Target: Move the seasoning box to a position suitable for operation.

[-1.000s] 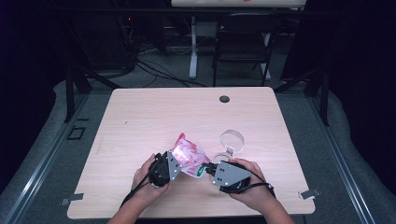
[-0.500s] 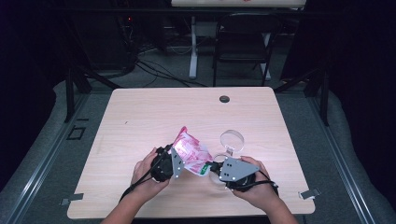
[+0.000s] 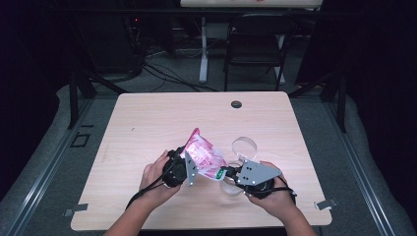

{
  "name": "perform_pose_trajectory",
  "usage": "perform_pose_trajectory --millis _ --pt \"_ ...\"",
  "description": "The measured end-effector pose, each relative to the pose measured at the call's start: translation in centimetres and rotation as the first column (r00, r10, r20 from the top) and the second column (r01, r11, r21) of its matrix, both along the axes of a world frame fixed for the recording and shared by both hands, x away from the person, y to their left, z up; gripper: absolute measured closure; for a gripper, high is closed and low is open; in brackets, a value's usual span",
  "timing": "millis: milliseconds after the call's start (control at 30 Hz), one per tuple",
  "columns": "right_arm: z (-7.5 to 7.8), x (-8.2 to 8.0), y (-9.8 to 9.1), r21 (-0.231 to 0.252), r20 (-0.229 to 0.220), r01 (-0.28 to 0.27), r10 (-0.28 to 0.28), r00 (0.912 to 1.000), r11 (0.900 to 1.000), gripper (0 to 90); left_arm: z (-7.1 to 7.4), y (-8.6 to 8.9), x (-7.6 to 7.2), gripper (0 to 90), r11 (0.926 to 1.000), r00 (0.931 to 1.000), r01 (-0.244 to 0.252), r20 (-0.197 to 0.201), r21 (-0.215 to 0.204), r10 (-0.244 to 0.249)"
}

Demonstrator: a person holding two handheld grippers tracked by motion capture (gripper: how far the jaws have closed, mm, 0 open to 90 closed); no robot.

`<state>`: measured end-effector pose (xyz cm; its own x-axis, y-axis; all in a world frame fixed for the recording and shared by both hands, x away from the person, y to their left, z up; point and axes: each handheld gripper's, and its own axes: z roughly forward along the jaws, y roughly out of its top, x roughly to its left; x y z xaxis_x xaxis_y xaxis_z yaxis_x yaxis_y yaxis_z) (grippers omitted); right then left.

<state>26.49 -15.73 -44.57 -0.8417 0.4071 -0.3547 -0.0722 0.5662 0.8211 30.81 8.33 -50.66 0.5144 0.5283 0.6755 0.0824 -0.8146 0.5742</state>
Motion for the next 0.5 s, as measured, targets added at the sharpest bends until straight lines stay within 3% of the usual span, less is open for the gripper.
perform_pose_trajectory --millis 500 --pt "-0.25 0.55 -1.04 0.025 -0.03 0.024 -0.023 0.9993 0.9994 90.0 0.94 -0.65 0.02 59.0 0.9955 0.9981 0.002 0.061 0.094 -0.008"
